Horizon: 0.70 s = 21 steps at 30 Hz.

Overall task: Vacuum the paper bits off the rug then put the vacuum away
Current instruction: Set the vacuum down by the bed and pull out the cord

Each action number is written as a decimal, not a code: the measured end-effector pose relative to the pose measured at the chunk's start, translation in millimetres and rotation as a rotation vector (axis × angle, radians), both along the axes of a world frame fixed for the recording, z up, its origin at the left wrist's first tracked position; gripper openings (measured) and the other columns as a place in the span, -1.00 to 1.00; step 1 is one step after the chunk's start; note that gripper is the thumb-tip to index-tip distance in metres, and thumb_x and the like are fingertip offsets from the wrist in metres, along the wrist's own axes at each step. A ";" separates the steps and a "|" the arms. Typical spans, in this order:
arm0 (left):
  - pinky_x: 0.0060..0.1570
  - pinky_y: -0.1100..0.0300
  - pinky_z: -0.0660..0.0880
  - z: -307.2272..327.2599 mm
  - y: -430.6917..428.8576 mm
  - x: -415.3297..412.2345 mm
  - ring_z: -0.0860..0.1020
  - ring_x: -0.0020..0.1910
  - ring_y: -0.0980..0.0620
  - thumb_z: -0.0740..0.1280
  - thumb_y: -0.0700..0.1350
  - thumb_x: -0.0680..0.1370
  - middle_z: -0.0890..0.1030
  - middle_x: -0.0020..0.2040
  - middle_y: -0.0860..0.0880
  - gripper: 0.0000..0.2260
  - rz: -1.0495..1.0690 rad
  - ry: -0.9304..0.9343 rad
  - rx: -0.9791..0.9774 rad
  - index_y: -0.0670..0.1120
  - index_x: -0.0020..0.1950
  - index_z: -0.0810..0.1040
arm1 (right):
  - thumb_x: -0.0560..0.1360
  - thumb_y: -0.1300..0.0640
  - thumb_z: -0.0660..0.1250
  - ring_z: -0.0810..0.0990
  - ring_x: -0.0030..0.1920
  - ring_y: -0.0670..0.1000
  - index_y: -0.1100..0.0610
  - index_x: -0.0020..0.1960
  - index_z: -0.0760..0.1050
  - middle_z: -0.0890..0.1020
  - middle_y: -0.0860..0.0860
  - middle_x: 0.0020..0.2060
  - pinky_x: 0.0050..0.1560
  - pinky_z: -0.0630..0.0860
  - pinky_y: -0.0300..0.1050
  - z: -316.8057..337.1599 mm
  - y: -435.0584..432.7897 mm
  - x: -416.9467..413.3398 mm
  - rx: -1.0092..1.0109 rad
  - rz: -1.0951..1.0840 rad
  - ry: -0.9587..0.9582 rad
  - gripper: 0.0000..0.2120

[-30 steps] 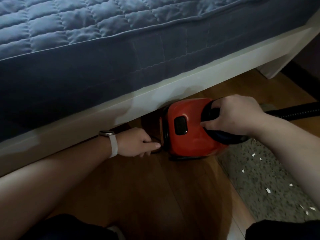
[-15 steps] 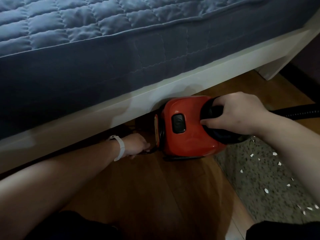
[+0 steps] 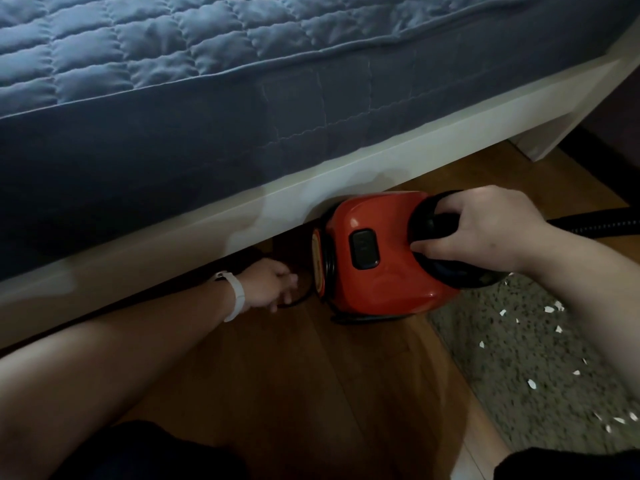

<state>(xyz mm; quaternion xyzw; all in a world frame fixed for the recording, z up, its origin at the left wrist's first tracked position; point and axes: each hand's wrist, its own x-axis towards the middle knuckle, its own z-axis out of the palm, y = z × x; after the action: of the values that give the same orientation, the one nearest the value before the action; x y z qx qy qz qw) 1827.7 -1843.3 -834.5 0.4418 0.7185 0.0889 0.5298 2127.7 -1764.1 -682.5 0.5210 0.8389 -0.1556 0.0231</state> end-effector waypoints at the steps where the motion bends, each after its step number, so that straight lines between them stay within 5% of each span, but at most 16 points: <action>1: -0.33 0.20 0.52 -0.2 2.3 -1.2 0.53 -0.40 0.04 0.22 -0.05 0.65 0.65 -0.21 -0.09 -0.88 0.129 -0.040 0.033 -0.06 0.08 0.50 | 0.27 -0.43 0.33 0.50 -0.10 -0.08 -0.21 -0.05 0.58 0.57 -0.24 -0.17 -0.09 0.44 -0.10 1.4 -0.6 1.4 -0.010 0.002 0.015 -0.61; 7: -0.40 0.25 0.33 29.1 27.0 5.6 0.40 -0.39 0.05 0.14 -0.21 0.66 0.49 -0.28 -0.07 -0.80 0.383 -0.383 0.308 -0.09 0.01 0.56 | 0.27 -0.42 0.36 0.57 -0.15 -0.07 -0.14 -0.16 0.57 0.62 -0.20 -0.23 -0.12 0.52 -0.09 0.3 -3.7 0.6 -0.057 0.013 -0.008 -0.62; 14: -0.27 0.12 0.33 66.2 16.9 18.3 0.38 -0.37 0.01 0.03 0.02 0.48 0.42 -0.38 -0.08 -0.59 0.000 -0.732 0.247 -0.23 -0.18 0.55 | 0.25 -0.45 0.32 0.58 -0.14 -0.04 -0.15 -0.06 0.59 0.62 -0.18 -0.18 -0.11 0.57 -0.06 -6.1 -0.9 -2.9 -0.085 -0.017 -0.050 -0.54; 16: -0.28 0.14 0.33 70.0 13.1 24.8 0.34 -0.41 -0.03 0.04 0.15 0.50 0.41 -0.43 -0.10 -0.53 -0.135 -0.662 0.209 -0.16 -0.33 0.52 | 0.27 -0.44 0.33 0.58 -0.14 -0.01 -0.15 -0.10 0.55 0.61 -0.15 -0.18 -0.14 0.57 -0.06 -3.7 0.4 -2.1 -0.066 -0.045 -0.048 -0.59; 18: -0.34 0.22 0.33 69.9 11.6 32.2 0.32 -0.42 -0.05 0.19 0.24 0.52 0.36 -0.44 -0.09 -0.54 -0.339 -0.405 0.164 -0.10 -0.39 0.43 | 0.29 -0.44 0.33 0.57 -0.13 0.00 -0.16 -0.12 0.53 0.60 -0.14 -0.19 -0.12 0.57 -0.04 -2.7 1.9 -1.1 -0.035 -0.067 -0.046 -0.61; 21: -0.32 0.27 0.42 51.4 5.2 40.4 0.50 -0.34 0.08 0.33 0.24 0.50 0.53 -0.33 0.01 -0.60 -0.554 0.015 0.038 -0.10 -0.24 0.56 | 0.30 -0.44 0.32 0.54 -0.12 0.00 -0.20 -0.22 0.45 0.58 -0.14 -0.18 -0.16 0.48 -0.08 -0.4 3.7 -0.2 0.005 -0.089 -0.029 -0.67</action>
<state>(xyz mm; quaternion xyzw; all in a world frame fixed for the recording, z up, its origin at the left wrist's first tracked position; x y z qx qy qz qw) 1868.0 -1838.1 -783.1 0.6321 0.5722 -0.0491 0.5202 2127.6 -1760.3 -683.0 0.5603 0.8147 -0.1468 0.0272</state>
